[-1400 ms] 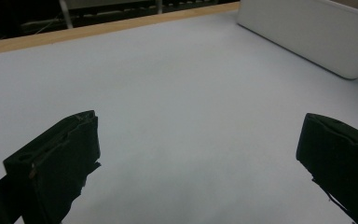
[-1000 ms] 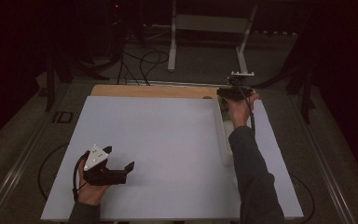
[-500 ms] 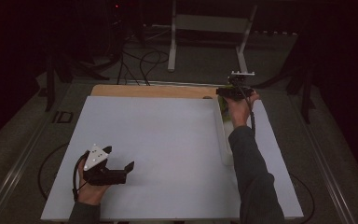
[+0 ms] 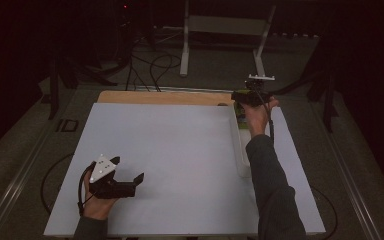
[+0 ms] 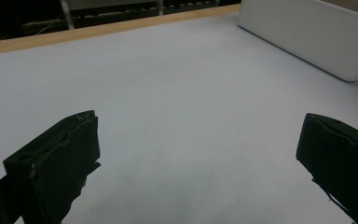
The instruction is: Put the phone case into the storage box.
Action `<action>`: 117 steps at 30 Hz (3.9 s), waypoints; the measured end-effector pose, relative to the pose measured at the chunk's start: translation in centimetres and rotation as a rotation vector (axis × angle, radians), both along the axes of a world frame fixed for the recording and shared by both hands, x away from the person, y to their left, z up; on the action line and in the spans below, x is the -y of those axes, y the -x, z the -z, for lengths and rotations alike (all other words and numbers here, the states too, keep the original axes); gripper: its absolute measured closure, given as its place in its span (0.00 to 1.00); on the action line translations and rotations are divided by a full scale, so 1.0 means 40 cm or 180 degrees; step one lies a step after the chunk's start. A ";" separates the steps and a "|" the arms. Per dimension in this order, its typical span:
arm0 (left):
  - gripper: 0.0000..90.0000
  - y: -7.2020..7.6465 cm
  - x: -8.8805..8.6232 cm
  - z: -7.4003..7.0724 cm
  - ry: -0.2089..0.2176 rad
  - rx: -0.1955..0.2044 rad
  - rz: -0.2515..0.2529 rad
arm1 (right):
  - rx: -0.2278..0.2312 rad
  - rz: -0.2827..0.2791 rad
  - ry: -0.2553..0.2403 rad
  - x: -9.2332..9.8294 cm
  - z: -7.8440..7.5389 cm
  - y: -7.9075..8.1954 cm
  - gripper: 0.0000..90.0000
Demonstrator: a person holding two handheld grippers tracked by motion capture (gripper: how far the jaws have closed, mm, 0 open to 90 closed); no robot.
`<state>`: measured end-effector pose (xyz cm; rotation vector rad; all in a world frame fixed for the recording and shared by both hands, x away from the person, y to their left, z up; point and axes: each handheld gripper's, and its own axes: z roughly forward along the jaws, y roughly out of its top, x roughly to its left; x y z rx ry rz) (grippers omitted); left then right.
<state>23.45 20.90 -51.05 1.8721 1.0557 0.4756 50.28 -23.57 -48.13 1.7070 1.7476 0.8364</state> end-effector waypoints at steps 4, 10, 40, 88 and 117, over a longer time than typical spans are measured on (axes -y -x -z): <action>0.00 0.000 0.002 0.000 -0.0008 0.0002 0.0005 | -0.0012 -0.0023 -0.0010 0.003 -0.002 0.004 0.08; 0.00 0.000 0.004 0.001 -0.0006 -0.0001 0.0004 | -0.0031 -0.0080 0.0001 0.004 -0.002 0.013 0.08; 0.00 0.000 0.004 0.002 -0.0016 0.0003 -0.0006 | -0.0092 -0.0483 -0.0055 0.012 -0.002 0.101 0.09; 0.00 -0.002 0.008 0.005 -0.0026 0.0011 0.0015 | 0.0163 -0.1168 -0.0065 0.009 -0.049 0.311 0.09; 0.00 -0.001 -0.004 0.000 0.0033 0.0034 0.0000 | 0.0578 -0.1605 -0.0315 0.018 -0.039 0.491 0.09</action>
